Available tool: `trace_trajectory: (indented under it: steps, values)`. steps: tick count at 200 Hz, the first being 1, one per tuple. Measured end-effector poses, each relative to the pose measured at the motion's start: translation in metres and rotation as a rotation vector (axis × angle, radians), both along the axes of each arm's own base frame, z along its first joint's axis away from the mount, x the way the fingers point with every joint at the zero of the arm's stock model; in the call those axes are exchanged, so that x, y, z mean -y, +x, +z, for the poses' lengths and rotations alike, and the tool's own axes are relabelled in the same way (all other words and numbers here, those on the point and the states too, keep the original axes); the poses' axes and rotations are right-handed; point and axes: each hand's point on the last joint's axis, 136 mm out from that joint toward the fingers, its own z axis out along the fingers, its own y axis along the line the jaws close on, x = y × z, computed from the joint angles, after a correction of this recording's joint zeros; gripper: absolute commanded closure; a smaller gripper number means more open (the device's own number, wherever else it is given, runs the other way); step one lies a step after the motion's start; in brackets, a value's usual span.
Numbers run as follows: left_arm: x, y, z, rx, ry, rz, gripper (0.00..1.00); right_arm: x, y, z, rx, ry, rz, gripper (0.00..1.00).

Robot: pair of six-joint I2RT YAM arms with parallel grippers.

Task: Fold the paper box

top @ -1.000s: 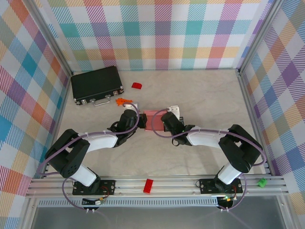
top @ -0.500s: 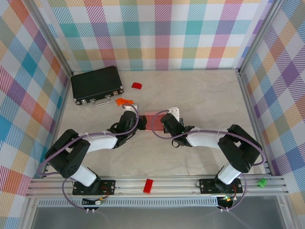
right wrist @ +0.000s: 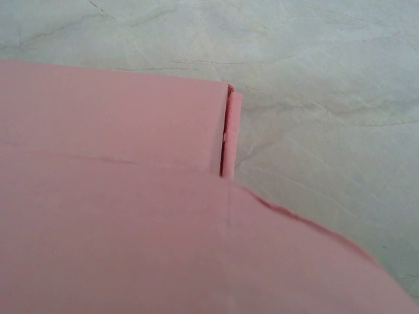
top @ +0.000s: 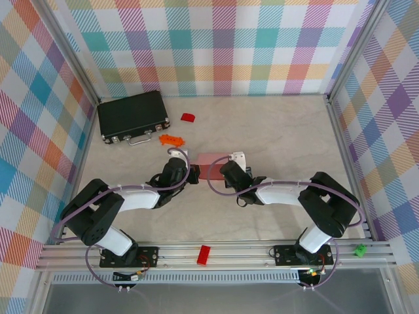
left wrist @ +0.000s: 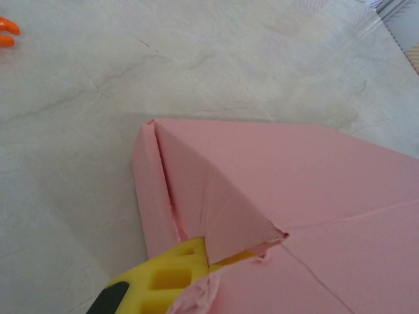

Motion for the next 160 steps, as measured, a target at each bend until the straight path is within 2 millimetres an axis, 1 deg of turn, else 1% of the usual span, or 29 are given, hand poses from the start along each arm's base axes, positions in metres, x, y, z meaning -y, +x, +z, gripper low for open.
trace_trajectory:
  steps: [73,119,160]
  values:
    - [-0.002,-0.006,-0.008,-0.013,0.020,-0.004,0.96,0.000,-0.005,-0.001,0.001,0.011,-0.005,0.91]
    - [-0.002,-0.006,-0.012,-0.016,0.031,0.002,0.96,-0.001,-0.008,-0.002,-0.001,0.014,-0.001,0.84]
    - [-0.002,-0.008,-0.014,-0.019,0.037,0.001,0.96,0.000,-0.010,-0.003,-0.001,0.015,-0.002,0.76]
